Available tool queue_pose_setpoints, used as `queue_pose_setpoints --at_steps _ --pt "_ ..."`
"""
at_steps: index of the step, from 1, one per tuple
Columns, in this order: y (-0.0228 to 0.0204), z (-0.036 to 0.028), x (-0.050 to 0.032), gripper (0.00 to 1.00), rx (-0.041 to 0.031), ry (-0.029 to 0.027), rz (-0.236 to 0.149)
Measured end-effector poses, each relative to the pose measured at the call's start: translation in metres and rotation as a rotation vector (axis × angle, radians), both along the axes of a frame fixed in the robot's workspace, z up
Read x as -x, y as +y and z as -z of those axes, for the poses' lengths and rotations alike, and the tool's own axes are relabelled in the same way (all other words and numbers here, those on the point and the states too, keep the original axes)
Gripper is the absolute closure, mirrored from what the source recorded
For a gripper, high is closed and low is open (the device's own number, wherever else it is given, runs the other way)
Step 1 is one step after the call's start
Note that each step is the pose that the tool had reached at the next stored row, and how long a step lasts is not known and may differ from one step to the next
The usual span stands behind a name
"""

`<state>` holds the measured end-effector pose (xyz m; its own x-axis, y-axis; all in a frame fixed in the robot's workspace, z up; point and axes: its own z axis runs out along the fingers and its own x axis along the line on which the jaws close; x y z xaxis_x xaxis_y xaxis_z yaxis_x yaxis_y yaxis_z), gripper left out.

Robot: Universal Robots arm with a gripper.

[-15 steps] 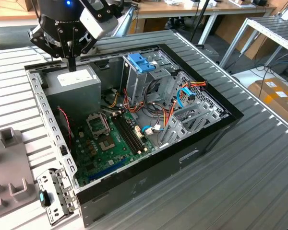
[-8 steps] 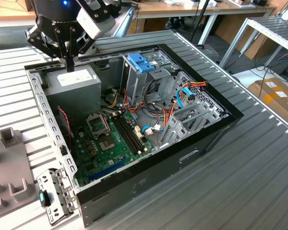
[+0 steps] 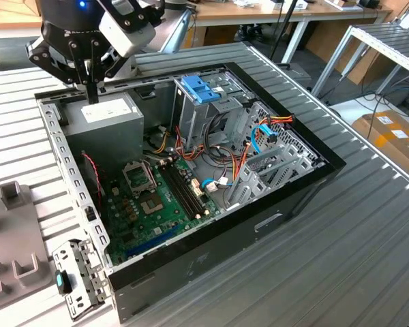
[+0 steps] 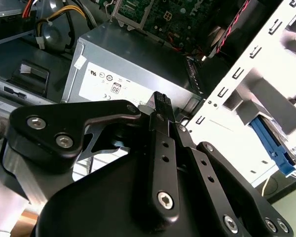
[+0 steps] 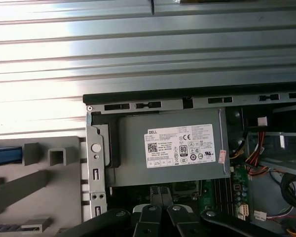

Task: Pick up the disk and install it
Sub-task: 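Reach for the disk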

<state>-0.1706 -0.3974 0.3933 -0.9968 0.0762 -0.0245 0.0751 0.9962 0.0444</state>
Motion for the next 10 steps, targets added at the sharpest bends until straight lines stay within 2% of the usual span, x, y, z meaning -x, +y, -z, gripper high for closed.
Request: queue_pose_setpoints --at_steps 10 --pt "0.0 0.0 0.0118 0.89 0.0001 0.0001 0.0"
